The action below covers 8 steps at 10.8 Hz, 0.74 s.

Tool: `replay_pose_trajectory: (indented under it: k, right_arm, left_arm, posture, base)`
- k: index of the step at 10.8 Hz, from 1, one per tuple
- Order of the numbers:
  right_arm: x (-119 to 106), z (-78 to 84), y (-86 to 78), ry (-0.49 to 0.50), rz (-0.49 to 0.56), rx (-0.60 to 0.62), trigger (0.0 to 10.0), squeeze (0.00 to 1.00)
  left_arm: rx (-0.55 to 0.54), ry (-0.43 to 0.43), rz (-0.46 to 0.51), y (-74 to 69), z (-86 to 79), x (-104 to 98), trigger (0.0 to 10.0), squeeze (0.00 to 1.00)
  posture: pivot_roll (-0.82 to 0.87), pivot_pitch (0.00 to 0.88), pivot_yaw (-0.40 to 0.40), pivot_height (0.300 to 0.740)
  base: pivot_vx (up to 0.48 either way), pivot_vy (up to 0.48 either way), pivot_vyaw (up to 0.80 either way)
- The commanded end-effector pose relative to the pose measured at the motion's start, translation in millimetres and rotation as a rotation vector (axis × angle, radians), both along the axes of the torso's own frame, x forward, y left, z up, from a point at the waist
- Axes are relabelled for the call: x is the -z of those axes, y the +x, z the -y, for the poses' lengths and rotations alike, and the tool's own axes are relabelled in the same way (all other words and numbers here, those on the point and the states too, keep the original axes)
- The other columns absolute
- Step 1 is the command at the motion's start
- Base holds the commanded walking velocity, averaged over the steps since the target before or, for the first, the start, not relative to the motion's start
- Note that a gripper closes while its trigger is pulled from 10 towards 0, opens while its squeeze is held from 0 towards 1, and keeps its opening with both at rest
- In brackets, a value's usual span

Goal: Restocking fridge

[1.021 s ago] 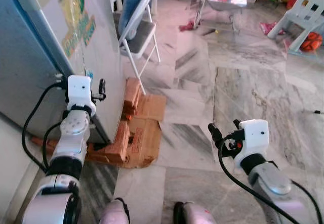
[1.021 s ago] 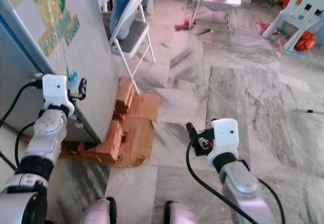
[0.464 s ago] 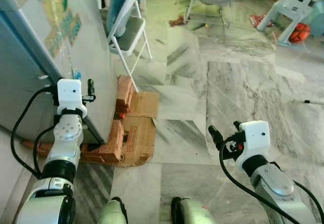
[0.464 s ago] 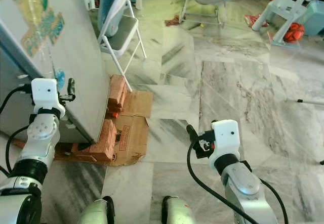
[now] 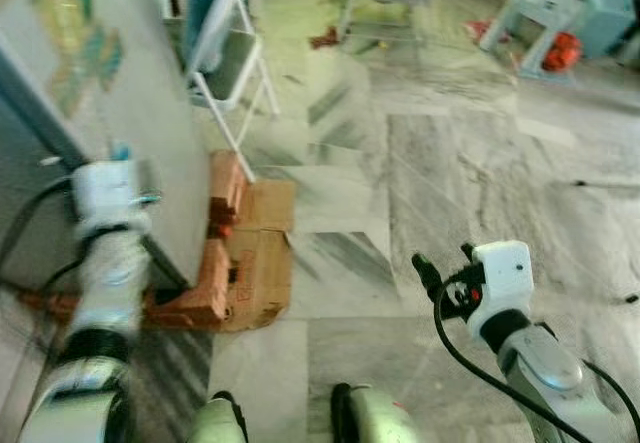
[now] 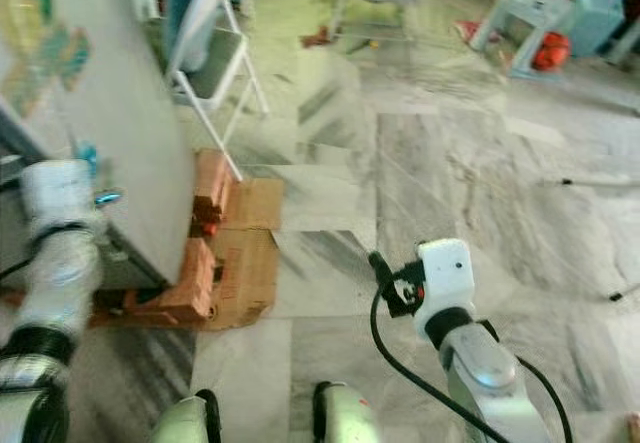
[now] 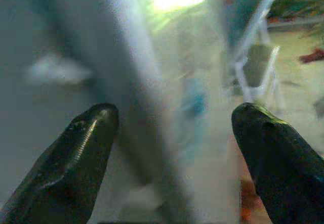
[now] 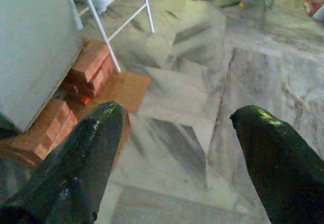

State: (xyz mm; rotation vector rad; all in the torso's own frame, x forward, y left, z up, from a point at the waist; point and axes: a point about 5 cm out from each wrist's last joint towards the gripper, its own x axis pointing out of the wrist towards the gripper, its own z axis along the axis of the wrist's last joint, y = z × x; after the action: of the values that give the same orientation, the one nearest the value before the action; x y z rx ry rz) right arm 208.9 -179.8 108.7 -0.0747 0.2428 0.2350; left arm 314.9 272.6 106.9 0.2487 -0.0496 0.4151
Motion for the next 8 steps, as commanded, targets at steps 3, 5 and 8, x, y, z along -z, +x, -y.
replay_pose_trajectory:
  k: [3,5,8]
  right_arm:
    - [2,-4.1,3.7,0.005,-0.006,-0.019,10.0,0.00]
    - [-2,-5.4,6.5,0.003,0.013,-0.017,10.0,0.00]
    - [-3,-2.4,7.5,-0.005,0.020,0.000,10.0,0.00]
  left_arm:
    - [-0.024,-0.010,-0.035,-17.9,1.2,17,10.0,0.00]
    - [0.015,-0.039,-0.037,0.2,1.6,10,10.0,0.00]
    - [0.078,-0.107,-0.023,27.9,12.4,-10,10.0,0.00]
  posture:
    - [-0.04,0.192,-0.049,0.740]
    - [-0.05,0.193,-0.049,0.740]
    - [-0.07,0.190,-0.042,0.740]
  base:
    - [0.000,0.000,0.00]
    - [0.000,0.000,0.00]
    - [0.000,0.000,0.00]
